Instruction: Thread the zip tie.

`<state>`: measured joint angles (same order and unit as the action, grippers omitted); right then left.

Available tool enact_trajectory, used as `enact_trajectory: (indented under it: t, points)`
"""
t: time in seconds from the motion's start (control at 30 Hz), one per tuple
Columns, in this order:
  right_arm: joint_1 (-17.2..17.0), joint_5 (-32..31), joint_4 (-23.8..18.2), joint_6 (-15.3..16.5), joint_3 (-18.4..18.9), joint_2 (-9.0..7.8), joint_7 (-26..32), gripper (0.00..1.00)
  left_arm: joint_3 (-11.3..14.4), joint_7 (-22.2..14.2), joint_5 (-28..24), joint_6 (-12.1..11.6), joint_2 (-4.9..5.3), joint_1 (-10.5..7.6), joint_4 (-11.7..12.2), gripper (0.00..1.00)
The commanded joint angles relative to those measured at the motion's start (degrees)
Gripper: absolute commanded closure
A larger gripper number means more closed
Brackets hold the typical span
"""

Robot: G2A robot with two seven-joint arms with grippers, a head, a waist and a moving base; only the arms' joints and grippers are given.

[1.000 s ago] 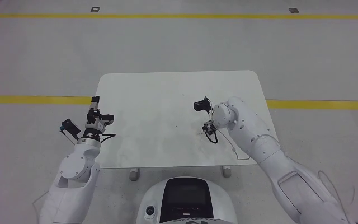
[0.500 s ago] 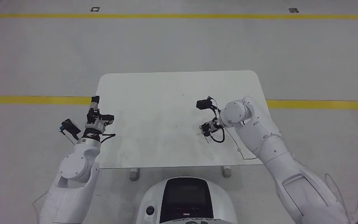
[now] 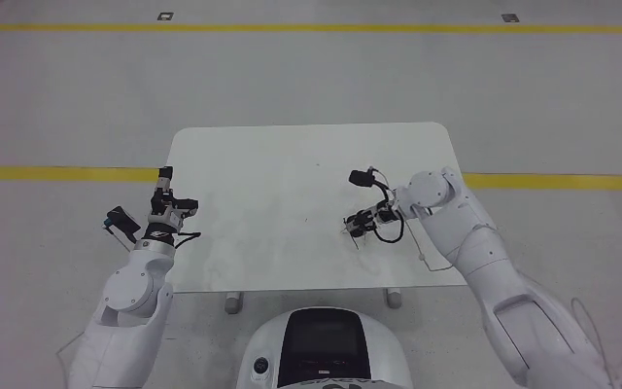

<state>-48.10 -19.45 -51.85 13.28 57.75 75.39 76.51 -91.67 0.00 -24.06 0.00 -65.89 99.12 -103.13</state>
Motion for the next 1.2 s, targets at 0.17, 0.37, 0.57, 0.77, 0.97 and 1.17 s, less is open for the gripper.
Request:
enact_trajectory:
  t: [0.17,0.37,0.57,0.77,0.97,1.17]
  points:
    - [2.9,2.7,6.7,0.5,-3.0,1.23,0.0,1.0,0.0,0.0,0.0,0.0,0.0,0.0,0.0,0.0]
    - [5.0,4.4,10.8,1.8,-5.0,2.17,0.1,1.0,0.0,0.0,0.0,0.0,0.0,0.0,0.0,0.0]
    - [6.2,7.0,13.7,4.1,-5.5,2.6,0.0,1.0,0.0,0.0,0.0,0.0,0.0,0.0,0.0,0.0]
    - [6.6,9.1,16.0,3.7,-4.4,2.32,-3.0,1.0,0.0,0.0,0.0,0.0,0.0,0.0,0.0,0.0]
    - [7.0,8.6,16.3,0.8,-5.0,2.26,-2.4,1.0,0.0,0.0,0.0,0.0,0.0,0.0,0.0,0.0]
    - [7.2,9.0,15.7,1.9,-6.0,2.49,-1.3,1.0,0.0,0.0,0.0,0.0,0.0,0.0,0.0,0.0]
